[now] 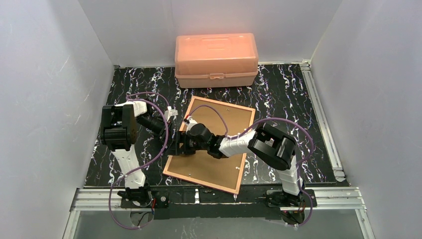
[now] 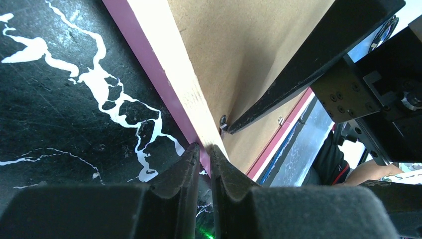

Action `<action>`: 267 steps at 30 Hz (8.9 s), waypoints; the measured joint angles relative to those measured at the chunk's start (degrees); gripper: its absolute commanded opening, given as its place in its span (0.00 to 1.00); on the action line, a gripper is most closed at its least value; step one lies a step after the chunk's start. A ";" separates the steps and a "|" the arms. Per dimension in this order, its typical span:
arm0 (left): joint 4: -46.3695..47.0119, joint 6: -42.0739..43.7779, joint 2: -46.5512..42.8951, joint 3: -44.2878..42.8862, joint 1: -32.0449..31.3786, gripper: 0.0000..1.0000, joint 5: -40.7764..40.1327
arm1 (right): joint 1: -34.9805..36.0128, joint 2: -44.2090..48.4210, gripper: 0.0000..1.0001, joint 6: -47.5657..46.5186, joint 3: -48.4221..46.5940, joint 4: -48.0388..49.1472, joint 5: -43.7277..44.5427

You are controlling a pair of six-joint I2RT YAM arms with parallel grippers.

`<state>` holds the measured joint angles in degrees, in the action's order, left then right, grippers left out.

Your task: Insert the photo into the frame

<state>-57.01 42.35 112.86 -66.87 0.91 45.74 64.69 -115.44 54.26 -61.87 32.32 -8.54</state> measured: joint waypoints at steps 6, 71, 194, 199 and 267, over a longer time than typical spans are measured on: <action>-0.02 0.00 0.00 0.00 0.00 0.11 0.00 | 0.07 -0.24 0.88 -0.22 -0.42 -0.17 0.02; -0.76 0.44 -0.42 0.02 0.04 0.09 -0.63 | 8.85 6.62 0.86 -18.01 0.17 -9.92 14.19; -1.68 2.38 -0.76 -0.48 0.04 0.06 0.15 | 11.89 0.31 0.88 -65.11 0.87 0.02 39.89; -1.31 2.14 -0.42 -0.48 0.04 0.07 0.20 | 11.89 0.13 0.87 -64.72 0.87 0.48 40.39; 5.29 -16.57 1.03 -12.66 -0.72 0.26 2.91 | -18.29 10.36 0.92 -34.23 -8.92 -11.65 8.35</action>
<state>-51.72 25.78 113.89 -79.53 0.19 48.64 46.39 -105.08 20.03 -70.78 20.67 -0.19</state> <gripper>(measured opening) 0.263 0.933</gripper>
